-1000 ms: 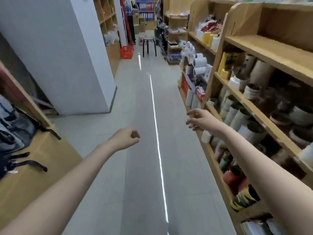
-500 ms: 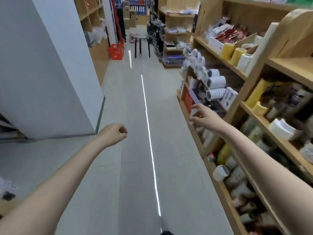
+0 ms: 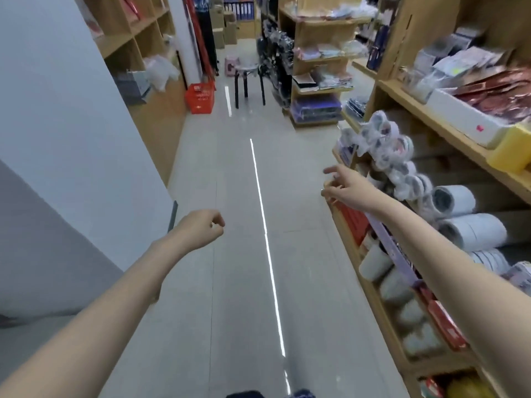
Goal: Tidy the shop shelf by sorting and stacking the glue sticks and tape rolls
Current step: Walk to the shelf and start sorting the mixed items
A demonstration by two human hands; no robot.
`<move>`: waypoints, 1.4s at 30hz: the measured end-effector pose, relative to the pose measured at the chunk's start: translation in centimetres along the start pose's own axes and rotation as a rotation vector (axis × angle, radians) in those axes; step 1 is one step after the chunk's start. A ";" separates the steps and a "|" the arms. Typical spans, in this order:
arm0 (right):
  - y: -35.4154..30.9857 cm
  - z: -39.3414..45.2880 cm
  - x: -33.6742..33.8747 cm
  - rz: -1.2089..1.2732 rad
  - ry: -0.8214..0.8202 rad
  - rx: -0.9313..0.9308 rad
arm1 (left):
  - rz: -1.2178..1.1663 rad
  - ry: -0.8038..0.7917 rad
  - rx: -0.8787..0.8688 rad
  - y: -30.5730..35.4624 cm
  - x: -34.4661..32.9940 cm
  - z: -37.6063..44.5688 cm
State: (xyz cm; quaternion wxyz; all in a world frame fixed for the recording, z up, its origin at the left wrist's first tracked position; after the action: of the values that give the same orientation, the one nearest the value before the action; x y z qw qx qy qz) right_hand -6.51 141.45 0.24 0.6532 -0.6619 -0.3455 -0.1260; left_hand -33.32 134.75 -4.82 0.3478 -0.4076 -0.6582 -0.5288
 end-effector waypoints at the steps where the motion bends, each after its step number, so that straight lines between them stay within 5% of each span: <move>1: -0.8 3.8 0.1 0.009 -0.014 0.011 | -0.004 0.023 0.015 -0.6 1.4 3.4; 11: -1.7 42.0 2.9 -0.071 -0.002 -0.032 | -0.063 0.116 0.081 -8.3 13.1 42.1; 17: 0.7 60.8 12.0 -0.141 0.291 -0.109 | -0.067 0.232 -0.005 -8.5 21.0 63.7; 23: 6.1 84.8 14.9 -0.256 0.318 -0.161 | 0.272 -0.092 -0.052 -11.1 17.5 88.3; 28: 0.5 105.6 14.6 -0.384 0.170 0.016 | 0.175 0.065 -0.227 -7.8 24.6 105.2; 34: -6.1 129.2 16.2 -0.398 0.180 0.253 | 0.098 0.213 -0.368 -8.3 33.6 124.3; 40: -6.9 151.6 22.4 -0.291 0.296 0.120 | 0.204 -0.058 -0.219 -13.2 38.9 149.0; 42: -6.7 158.0 24.6 -0.209 0.309 0.034 | 0.185 -0.034 -0.236 -12.7 41.8 155.9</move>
State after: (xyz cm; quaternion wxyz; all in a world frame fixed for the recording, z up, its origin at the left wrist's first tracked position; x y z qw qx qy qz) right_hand -37.73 298.42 2.45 0.6929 -0.5840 -0.3101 -0.2876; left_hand -66.78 293.11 -3.90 0.3334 -0.5138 -0.5569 -0.5610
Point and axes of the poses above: each hand's wrist, its own z-axis towards the middle knuckle, its own x-axis out of the back of the hand, y = z × x, the point moved 10 cm from there along z, towards the middle knuckle
